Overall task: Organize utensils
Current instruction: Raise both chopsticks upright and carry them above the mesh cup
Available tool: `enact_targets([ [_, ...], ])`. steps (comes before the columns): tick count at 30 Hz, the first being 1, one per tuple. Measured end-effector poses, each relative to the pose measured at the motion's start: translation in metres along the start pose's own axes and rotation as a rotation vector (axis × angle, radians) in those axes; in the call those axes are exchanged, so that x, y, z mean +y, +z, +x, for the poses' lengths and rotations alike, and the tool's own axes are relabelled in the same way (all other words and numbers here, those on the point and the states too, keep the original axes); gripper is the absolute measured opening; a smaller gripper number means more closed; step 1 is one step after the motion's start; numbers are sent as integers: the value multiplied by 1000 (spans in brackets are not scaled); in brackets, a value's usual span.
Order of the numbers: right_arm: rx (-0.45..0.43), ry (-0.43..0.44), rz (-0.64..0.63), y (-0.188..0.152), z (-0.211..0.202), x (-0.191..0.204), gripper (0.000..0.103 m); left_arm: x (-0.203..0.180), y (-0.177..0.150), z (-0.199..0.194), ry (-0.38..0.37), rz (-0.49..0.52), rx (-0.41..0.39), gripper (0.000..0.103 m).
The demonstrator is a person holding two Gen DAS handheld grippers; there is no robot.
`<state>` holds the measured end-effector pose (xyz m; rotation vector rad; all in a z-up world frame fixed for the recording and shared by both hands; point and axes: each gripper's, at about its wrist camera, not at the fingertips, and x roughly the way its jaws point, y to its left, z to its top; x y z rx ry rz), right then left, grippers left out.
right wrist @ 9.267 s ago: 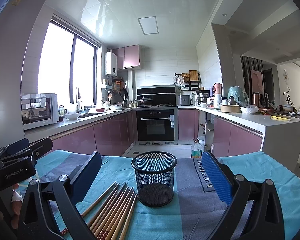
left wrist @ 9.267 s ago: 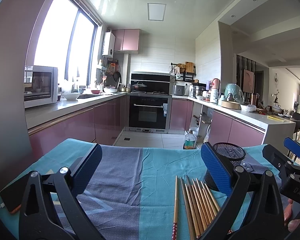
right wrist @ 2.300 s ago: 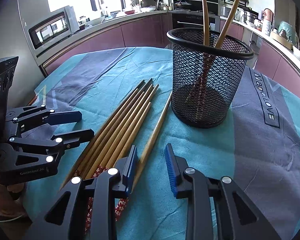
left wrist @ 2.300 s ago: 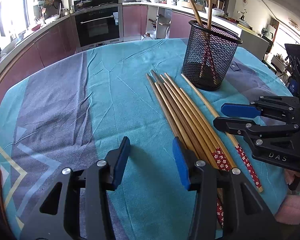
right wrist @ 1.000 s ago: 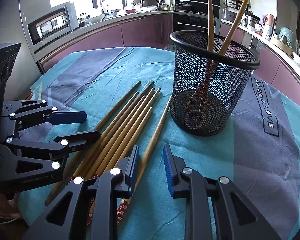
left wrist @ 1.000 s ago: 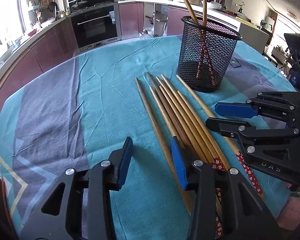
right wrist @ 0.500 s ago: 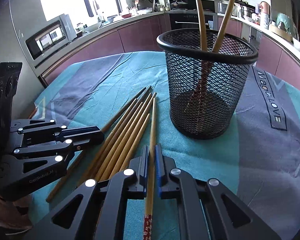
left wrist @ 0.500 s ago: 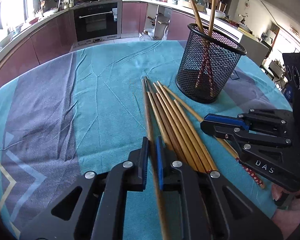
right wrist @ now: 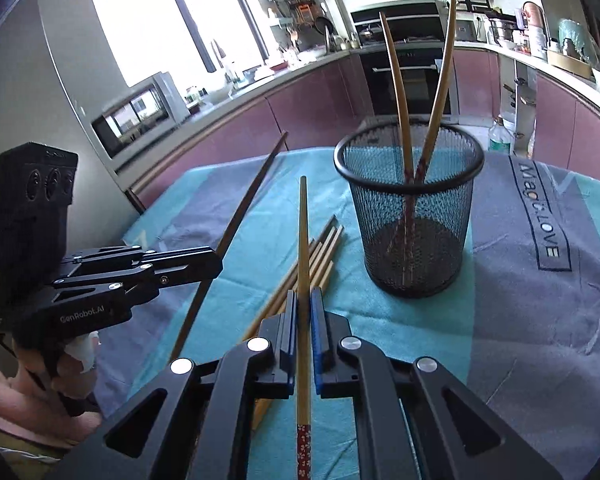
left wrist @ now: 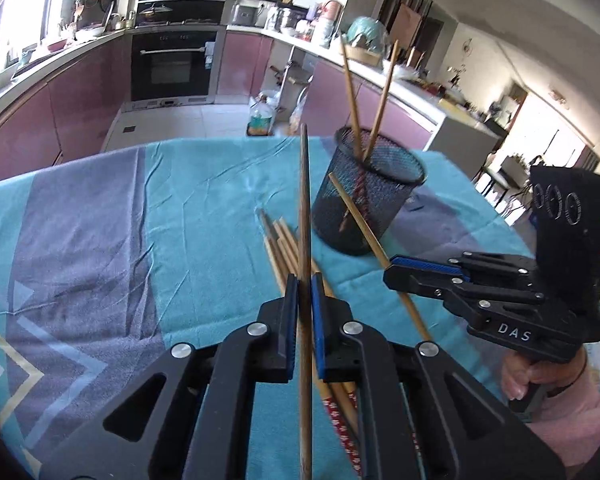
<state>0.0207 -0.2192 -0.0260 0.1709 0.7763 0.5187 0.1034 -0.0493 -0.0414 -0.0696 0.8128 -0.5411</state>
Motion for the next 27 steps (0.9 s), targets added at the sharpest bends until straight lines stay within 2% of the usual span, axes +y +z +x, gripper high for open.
enact_targets([
  [10,-134,49,0,18,-43,1,5,-16,25,-53,-114,15,-138,7],
  [16,-202,51,-12,31,-60,1,5,-23,41,-77,-146,28,-217,7],
  [27,-297,10,-67,64,-89,-3,5,-45,83,-74,-156,55,-331,7],
])
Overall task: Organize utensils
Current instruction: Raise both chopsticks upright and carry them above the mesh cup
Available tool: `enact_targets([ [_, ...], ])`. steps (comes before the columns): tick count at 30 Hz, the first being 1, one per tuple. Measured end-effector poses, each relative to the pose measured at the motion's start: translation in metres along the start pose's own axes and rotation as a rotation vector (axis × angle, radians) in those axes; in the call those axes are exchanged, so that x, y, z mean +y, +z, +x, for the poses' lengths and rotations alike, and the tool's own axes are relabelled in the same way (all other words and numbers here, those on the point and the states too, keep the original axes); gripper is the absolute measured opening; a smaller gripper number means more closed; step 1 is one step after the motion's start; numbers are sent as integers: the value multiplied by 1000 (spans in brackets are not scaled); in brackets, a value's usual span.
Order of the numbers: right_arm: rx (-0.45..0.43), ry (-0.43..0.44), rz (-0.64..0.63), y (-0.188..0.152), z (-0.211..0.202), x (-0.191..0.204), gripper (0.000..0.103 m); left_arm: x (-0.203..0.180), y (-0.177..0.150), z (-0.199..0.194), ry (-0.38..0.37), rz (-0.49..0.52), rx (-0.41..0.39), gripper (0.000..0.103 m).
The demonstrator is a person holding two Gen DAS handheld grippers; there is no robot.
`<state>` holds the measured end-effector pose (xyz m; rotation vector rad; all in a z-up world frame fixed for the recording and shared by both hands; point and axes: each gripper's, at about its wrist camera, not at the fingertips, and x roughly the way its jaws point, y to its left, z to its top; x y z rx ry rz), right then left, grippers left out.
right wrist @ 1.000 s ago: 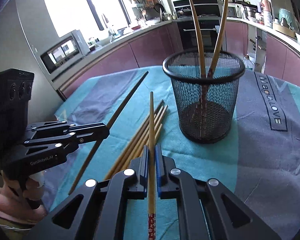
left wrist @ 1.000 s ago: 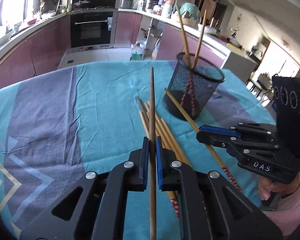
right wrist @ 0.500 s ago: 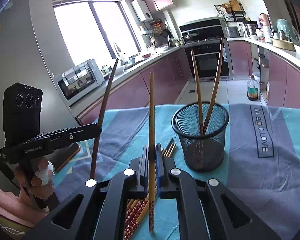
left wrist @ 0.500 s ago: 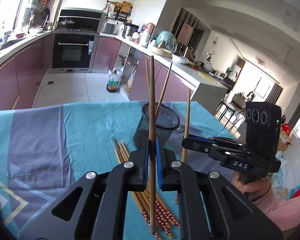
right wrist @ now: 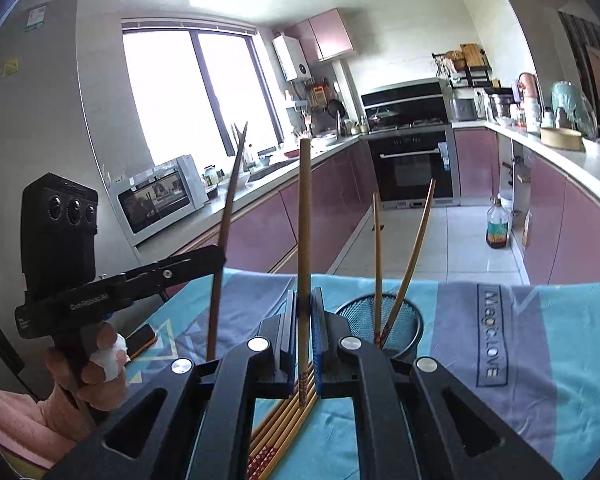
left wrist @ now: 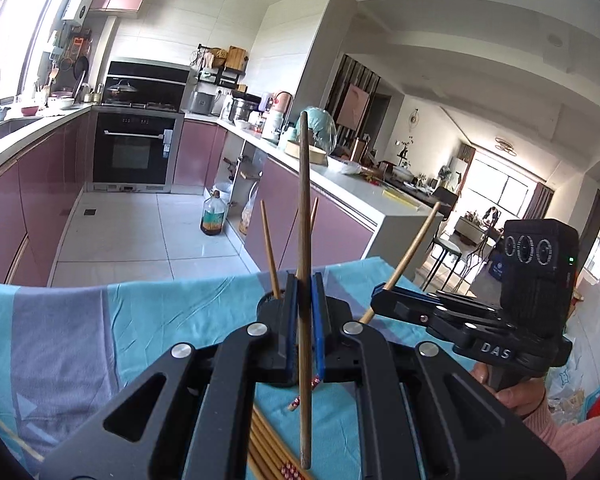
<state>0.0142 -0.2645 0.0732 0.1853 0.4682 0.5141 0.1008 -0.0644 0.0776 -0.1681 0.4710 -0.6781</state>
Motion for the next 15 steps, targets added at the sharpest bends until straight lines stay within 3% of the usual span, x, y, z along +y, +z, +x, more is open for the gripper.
enact_targets([
  [15,-99,-83,-34,49,-10,-33,5,-28,56,61,71,40,-150,7],
])
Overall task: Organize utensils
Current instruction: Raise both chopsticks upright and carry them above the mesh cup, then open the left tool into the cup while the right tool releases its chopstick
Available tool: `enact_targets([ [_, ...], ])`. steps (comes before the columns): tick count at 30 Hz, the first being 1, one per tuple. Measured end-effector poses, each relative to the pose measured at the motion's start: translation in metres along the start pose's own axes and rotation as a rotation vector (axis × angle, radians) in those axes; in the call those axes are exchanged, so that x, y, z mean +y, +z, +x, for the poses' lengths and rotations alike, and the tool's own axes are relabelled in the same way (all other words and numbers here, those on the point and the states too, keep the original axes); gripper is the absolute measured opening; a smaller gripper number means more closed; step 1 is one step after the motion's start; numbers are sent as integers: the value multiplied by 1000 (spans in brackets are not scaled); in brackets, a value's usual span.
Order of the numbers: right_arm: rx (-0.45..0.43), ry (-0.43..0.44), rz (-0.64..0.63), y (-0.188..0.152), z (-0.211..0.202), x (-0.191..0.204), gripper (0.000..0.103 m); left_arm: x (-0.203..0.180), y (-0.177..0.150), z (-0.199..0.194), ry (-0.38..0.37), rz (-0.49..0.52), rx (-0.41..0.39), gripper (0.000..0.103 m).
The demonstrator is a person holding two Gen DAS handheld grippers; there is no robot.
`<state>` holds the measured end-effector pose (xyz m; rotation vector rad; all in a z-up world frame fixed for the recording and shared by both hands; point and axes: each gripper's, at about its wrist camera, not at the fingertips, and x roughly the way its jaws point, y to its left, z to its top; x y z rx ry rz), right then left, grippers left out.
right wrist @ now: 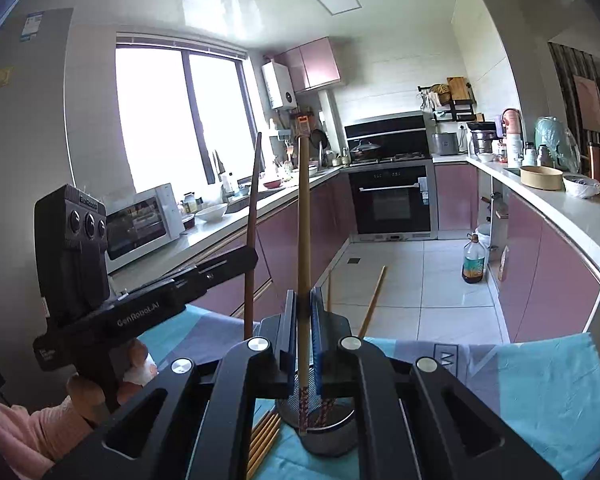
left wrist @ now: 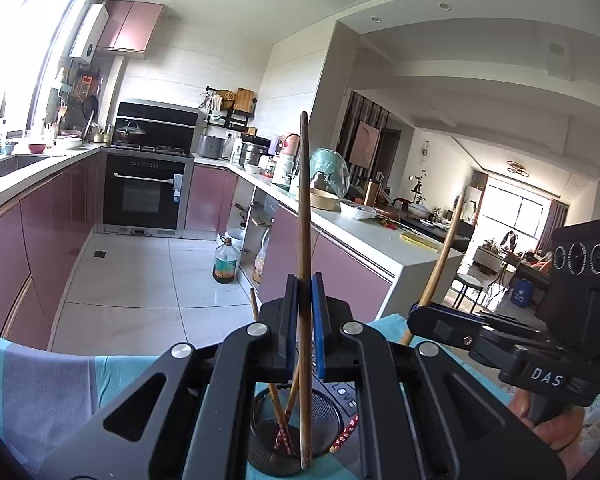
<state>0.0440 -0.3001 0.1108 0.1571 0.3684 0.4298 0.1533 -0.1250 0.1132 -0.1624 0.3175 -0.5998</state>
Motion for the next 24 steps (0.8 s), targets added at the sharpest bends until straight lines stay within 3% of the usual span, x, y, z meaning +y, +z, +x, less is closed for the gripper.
enact_targets([
  [5,11,-14,-3,0,12,-8,5,-6,-8,32,60,28,18,7],
  [9,76,-15,2,-9,33,-13,5,-8,-27,54,97,43,63,7],
  [17,247,-20,20,-37,70,-21,5,4,-53,66,99,70,148,7],
  [24,272,-68,57,-43,79,-26,13,17,-59,71,103,75,209,8],
])
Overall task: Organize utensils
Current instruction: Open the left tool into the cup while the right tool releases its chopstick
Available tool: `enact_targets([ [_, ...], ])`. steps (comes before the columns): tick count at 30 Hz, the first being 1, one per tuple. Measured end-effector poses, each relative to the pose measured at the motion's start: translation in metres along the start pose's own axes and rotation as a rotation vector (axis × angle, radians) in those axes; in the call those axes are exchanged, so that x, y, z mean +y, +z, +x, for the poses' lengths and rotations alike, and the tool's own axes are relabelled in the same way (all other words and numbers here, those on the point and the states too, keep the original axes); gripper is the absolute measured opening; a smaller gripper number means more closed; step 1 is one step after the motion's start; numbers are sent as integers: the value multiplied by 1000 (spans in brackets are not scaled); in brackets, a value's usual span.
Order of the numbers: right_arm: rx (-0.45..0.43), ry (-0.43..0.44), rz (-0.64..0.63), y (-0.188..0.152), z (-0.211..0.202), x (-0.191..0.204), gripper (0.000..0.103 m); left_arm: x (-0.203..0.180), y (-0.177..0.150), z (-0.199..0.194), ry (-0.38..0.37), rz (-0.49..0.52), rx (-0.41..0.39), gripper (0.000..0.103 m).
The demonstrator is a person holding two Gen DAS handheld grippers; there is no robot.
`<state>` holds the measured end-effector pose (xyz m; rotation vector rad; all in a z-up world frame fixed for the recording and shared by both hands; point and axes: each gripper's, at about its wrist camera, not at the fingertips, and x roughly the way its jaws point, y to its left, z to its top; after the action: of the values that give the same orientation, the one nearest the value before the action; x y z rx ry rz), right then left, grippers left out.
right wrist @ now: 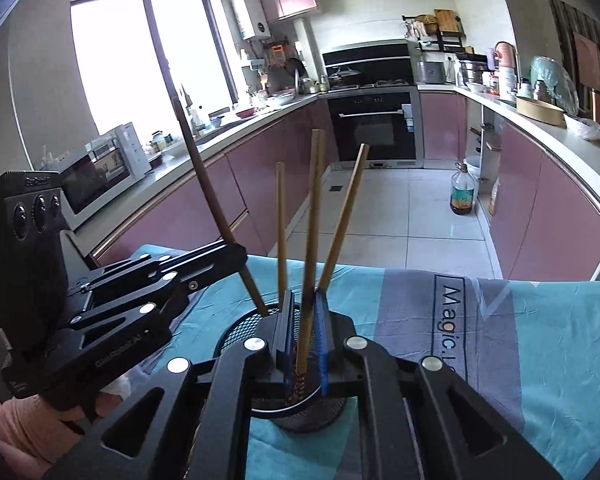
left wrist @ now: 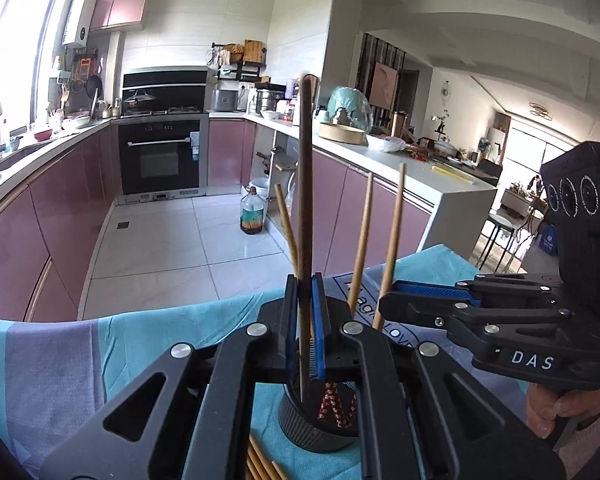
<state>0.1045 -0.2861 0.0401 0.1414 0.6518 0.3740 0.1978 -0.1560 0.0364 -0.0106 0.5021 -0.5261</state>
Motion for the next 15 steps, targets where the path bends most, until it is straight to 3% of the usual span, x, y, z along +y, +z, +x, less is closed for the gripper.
enact_targets([
  [2,-15,-5,21,-1,-2,-3,28,5,2,-1,-1,-11,5,11],
  [4,-27,-15,24,-2,-4,-3,32,12,4,-2,9,-18,8,25],
  [5,-37,-23,27,-3,-7,-3,37,14,6,-2,12,-23,6,27],
  [15,-84,35,-2,-31,-40,14,48,42,-2,-44,-3,-62,-23,38],
])
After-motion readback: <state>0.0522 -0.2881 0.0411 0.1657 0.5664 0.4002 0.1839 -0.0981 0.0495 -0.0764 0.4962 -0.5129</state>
